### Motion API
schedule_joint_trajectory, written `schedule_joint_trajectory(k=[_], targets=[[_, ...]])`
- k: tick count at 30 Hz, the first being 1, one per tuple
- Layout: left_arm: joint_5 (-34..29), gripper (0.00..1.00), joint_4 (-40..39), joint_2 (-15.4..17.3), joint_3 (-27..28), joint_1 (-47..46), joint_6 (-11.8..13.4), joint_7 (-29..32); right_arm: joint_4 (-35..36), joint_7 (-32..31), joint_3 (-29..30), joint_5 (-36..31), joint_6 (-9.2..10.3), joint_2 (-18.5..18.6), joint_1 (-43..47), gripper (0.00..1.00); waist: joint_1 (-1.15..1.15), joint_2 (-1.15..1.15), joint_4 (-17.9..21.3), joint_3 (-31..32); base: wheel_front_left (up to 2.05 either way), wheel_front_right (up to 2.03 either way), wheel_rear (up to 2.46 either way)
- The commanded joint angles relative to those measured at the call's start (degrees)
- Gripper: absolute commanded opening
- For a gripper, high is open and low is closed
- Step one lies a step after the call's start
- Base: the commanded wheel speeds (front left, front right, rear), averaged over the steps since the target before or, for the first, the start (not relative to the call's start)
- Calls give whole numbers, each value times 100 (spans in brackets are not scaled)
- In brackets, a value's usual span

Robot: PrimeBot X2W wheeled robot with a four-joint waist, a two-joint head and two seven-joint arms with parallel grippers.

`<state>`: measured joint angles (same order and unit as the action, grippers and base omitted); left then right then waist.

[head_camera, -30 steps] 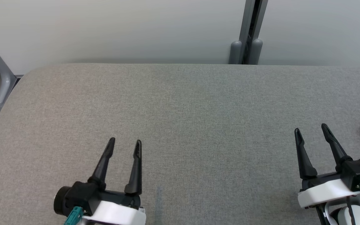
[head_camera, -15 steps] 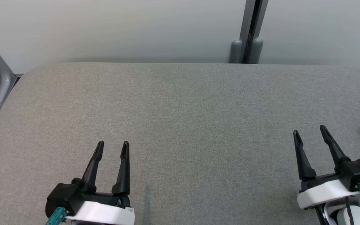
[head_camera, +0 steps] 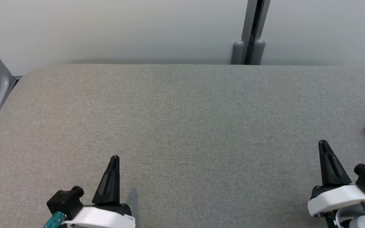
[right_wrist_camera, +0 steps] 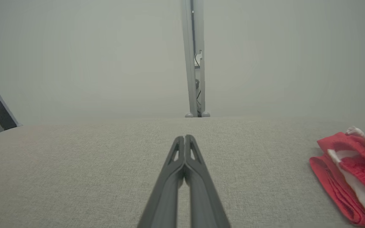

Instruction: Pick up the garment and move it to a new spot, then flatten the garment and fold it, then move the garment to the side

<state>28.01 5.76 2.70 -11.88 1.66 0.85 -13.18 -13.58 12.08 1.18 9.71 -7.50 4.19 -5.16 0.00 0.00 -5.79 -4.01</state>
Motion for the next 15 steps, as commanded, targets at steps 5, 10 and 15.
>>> schedule_joint_trajectory(k=[5,10,15], targets=[[618,0,144,11,29,-375,-111,122,155,-176,191,759,0,28,-11,0,0,0,27,18,0,0,0],[1077,0,330,12,30,-532,-172,225,205,-302,307,1316,0,17,41,0,0,0,51,34,0,0,0],[1509,0,478,12,34,-675,-224,320,242,-426,422,1840,0,7,92,0,0,0,76,50,0,0,0]])
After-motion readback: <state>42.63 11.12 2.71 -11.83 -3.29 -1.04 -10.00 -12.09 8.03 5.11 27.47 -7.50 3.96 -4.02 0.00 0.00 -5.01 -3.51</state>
